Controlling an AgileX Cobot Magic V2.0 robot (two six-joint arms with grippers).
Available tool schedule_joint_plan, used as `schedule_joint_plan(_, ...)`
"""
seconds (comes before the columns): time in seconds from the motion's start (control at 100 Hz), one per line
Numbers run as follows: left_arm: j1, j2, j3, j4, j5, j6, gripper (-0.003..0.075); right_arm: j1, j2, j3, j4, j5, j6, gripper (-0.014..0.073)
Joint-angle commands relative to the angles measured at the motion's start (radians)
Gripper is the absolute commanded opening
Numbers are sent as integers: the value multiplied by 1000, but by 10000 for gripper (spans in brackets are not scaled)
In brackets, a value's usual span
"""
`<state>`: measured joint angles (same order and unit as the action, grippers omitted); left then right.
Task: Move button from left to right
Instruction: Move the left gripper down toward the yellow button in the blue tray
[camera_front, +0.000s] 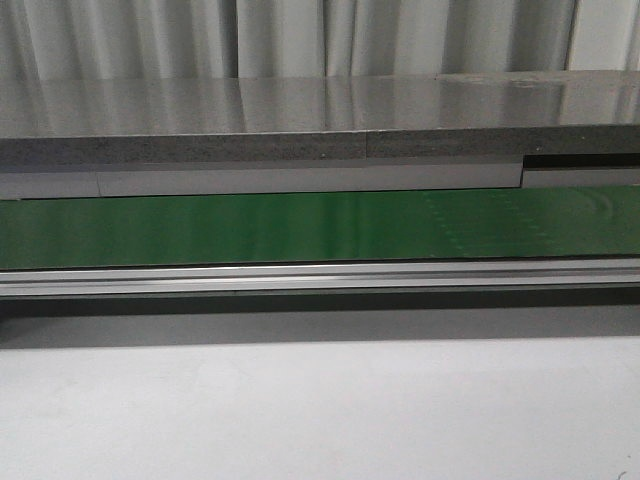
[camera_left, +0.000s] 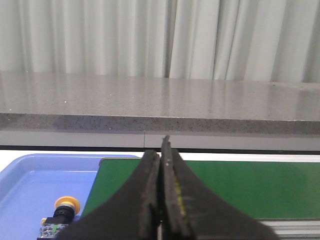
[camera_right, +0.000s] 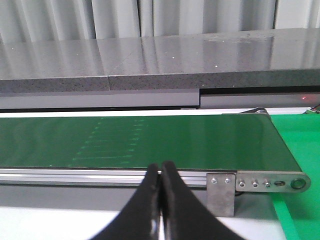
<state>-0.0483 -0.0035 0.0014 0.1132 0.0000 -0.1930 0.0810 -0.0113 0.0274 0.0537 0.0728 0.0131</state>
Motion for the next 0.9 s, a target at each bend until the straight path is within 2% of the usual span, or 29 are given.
schedule_joint_plan(0.0, -8, -31, 47, -6, -84, -7, -21, -4, -17, -17, -1, -82, -3, -67)
schedule_joint_plan(0.65, -8, -31, 33, -6, -98, -5, -20, -4, -17, -17, -1, -82, -3, -67)
schedule_joint_plan(0.89, -8, 19, -102, -8, -8, -5, -20, -4, -17, -17, -1, -82, -3, -67)
